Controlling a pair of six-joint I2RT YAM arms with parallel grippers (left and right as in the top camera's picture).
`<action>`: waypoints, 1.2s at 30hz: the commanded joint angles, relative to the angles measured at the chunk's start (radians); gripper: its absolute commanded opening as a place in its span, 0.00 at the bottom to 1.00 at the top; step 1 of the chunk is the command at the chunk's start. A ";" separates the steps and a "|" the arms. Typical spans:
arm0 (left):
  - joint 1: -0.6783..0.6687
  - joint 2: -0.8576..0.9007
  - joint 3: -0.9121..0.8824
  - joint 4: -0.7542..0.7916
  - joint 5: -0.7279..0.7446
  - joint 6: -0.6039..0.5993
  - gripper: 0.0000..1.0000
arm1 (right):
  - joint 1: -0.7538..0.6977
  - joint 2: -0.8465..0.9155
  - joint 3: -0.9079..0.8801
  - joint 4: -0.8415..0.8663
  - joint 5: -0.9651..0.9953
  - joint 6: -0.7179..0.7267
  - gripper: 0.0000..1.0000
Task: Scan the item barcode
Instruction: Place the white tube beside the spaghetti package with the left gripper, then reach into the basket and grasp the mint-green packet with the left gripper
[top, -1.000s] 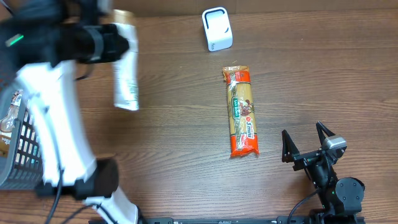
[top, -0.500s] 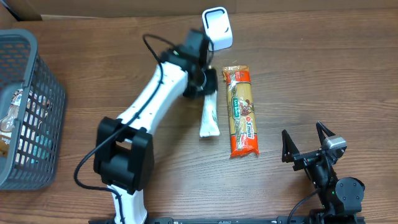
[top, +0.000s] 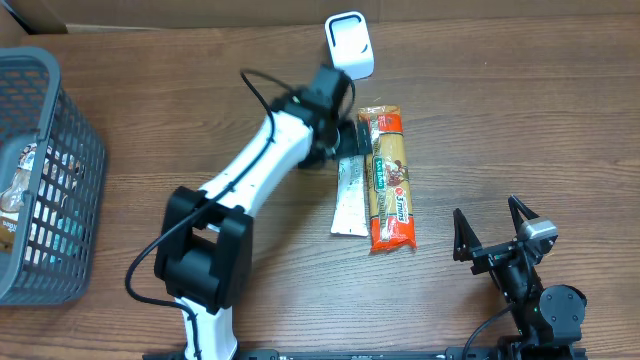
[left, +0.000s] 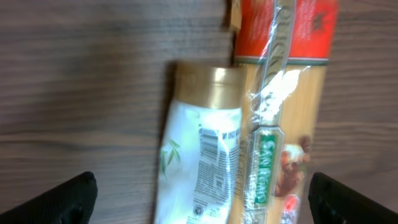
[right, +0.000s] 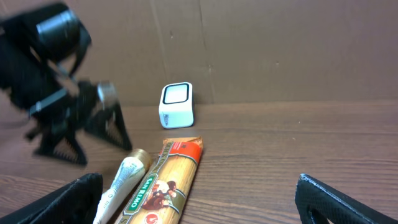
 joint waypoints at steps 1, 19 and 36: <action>0.095 -0.104 0.302 -0.162 -0.042 0.141 1.00 | -0.002 -0.008 -0.011 0.007 0.000 0.003 1.00; 1.434 -0.253 0.698 -0.673 0.183 0.340 1.00 | -0.002 -0.008 -0.010 0.007 0.000 0.003 1.00; 1.500 -0.047 0.391 -0.420 -0.043 0.302 1.00 | -0.002 -0.008 -0.010 0.007 0.000 0.003 1.00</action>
